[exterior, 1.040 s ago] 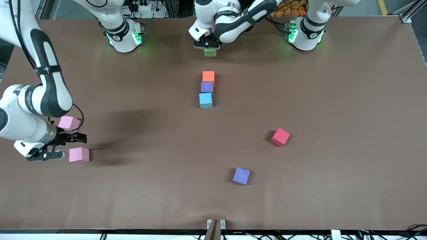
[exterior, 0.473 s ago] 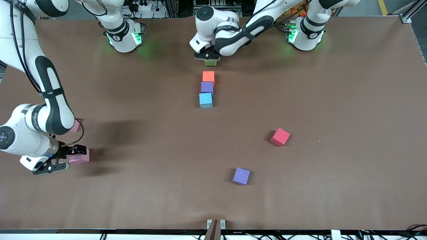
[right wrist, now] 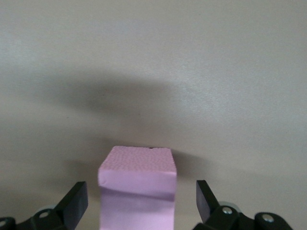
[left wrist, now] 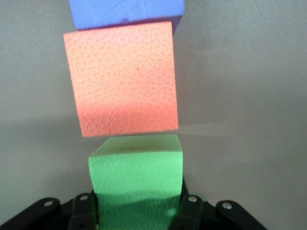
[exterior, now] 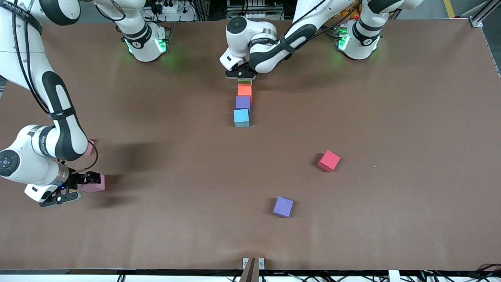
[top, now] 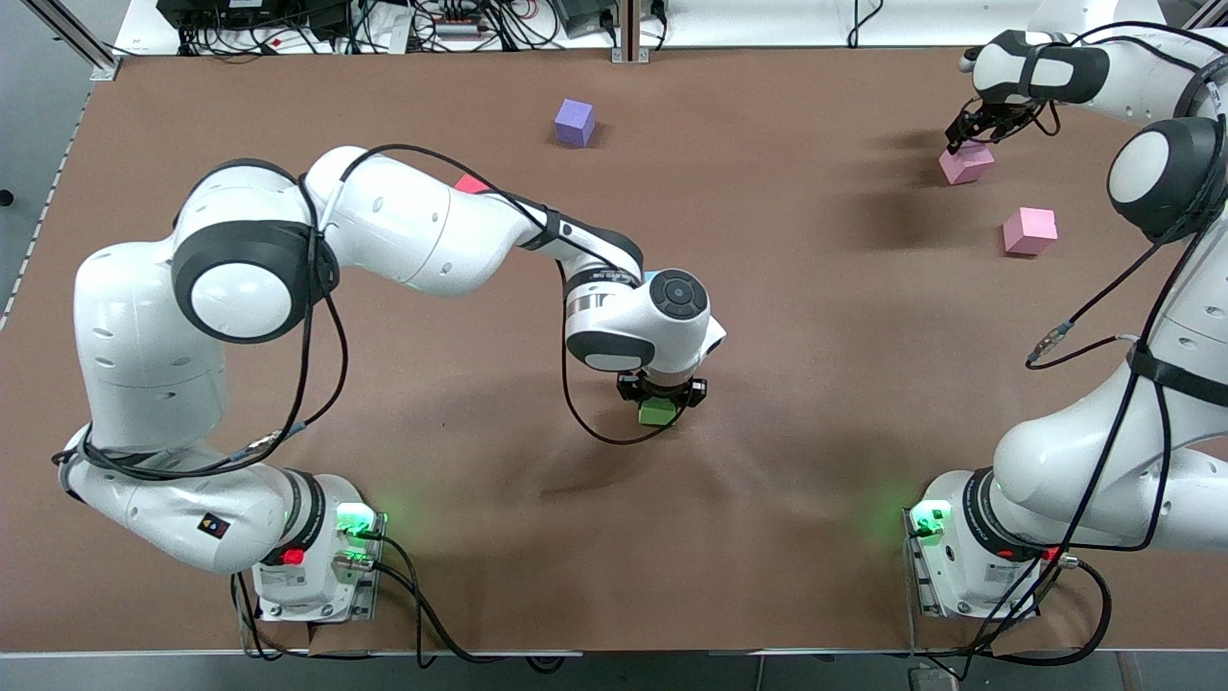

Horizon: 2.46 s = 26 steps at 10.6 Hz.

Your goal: Arrange blocks into number 1

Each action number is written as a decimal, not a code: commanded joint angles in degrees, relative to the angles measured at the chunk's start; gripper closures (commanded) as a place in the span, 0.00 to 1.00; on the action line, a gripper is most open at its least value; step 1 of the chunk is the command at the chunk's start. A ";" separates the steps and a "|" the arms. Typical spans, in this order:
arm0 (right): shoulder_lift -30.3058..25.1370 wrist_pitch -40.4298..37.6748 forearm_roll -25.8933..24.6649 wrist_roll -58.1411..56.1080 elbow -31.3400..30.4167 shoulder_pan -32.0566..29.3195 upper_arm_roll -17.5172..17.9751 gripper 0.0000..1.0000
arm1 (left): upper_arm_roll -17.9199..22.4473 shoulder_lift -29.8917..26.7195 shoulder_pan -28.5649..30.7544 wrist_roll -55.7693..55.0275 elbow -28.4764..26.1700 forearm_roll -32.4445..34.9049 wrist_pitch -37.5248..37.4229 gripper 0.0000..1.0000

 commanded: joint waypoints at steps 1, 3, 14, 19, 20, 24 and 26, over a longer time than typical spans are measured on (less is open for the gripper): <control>1.58 0.73 -0.56 -3.89 1.47 -1.49 0.86 0.65 | 2.06 0.28 -0.63 2.29 1.44 1.27 -0.07 1.00; 0.62 -0.58 0.32 -2.76 1.73 -0.71 1.13 1.00 | 2.69 0.28 -0.63 1.95 2.49 0.66 -0.07 0.22; -6.95 -17.20 -0.47 42.55 3.67 9.91 18.53 1.00 | 2.34 -13.95 9.17 1.95 6.08 -5.32 -16.39 0.00; -6.16 -13.95 -2.39 66.54 3.67 27.13 18.18 1.00 | 2.51 -13.43 30.96 12.48 21.01 -5.50 -25.46 0.00; -5.46 -12.99 -4.84 71.81 3.49 29.69 18.18 1.00 | 2.42 -13.43 34.40 14.58 22.43 -5.50 -26.34 0.00; -2.56 -10.08 -9.35 83.45 2.97 37.08 17.83 1.00 | 2.42 -14.21 42.77 25.82 23.76 -5.23 -30.55 0.00; -2.11 -8.94 -9.52 84.08 1.57 39.98 15.90 1.00 | 2.34 -15.44 47.07 32.50 23.50 -5.93 -32.93 0.00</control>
